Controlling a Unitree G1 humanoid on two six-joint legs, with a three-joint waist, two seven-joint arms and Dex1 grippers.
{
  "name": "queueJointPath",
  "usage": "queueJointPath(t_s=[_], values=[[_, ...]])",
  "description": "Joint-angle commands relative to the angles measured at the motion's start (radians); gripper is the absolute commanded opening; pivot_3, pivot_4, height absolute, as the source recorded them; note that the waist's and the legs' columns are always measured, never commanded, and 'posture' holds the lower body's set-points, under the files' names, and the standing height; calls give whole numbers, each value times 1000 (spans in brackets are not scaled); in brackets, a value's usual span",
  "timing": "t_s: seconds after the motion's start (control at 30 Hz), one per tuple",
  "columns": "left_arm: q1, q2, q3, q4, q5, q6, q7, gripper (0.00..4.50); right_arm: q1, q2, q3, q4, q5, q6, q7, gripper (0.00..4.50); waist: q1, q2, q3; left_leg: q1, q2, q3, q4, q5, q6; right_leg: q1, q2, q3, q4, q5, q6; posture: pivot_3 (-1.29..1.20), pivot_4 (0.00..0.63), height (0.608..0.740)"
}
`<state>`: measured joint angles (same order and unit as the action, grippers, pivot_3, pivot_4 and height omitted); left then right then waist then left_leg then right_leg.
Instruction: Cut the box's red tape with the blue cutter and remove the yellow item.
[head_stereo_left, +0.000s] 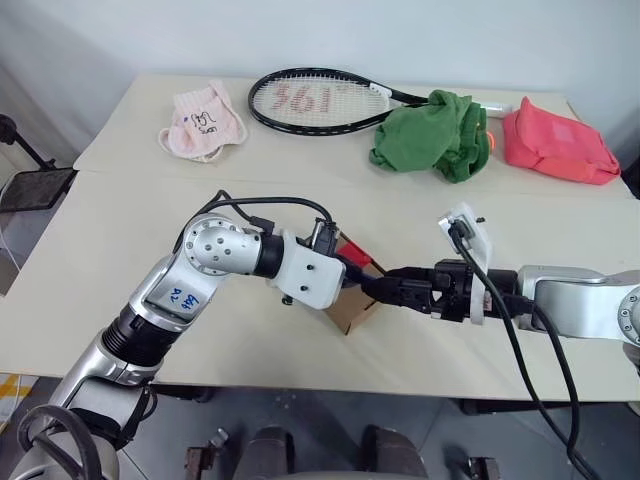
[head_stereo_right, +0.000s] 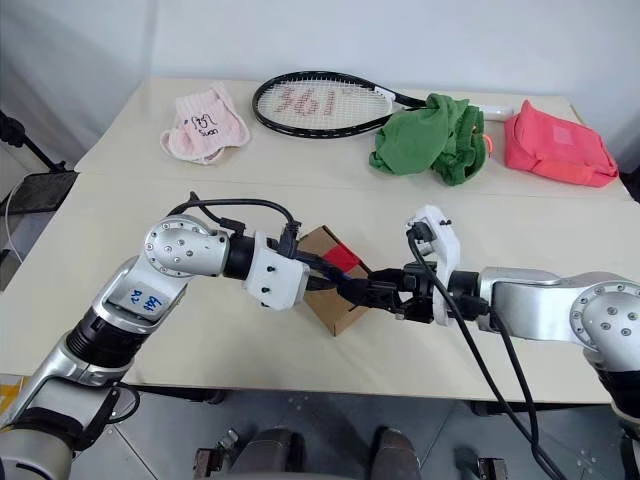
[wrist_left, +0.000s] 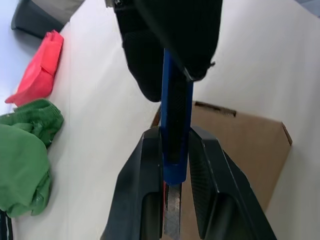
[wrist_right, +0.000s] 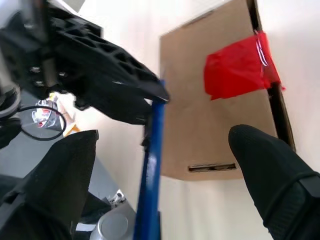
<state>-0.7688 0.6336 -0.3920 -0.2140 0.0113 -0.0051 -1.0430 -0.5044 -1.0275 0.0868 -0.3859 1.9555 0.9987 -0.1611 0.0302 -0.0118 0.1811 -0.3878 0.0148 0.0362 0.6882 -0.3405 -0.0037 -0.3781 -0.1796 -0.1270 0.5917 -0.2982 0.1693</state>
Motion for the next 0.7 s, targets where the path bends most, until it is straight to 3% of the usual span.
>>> queueJointPath(t_s=[0.03,0.63,0.7], values=[[-1,-23,11,-31,1,0,0,393,-8,28,-23,-1,17,22,-16,4451,-1,0,0,0,0,0,0,0,0,0,0,0,0,0,0,0,150,740],[21,-58,18,-85,26,69,-2,393,-4,154,-6,-16,17,32,-103,4451,-3,0,0,-1,0,0,2,0,0,0,0,0,1,0,0,0,150,740],[19,-61,19,-82,31,70,2,393,-1,144,5,-24,17,42,-92,4058,-3,0,0,-1,0,0,2,0,0,0,0,0,1,0,0,0,150,740]])
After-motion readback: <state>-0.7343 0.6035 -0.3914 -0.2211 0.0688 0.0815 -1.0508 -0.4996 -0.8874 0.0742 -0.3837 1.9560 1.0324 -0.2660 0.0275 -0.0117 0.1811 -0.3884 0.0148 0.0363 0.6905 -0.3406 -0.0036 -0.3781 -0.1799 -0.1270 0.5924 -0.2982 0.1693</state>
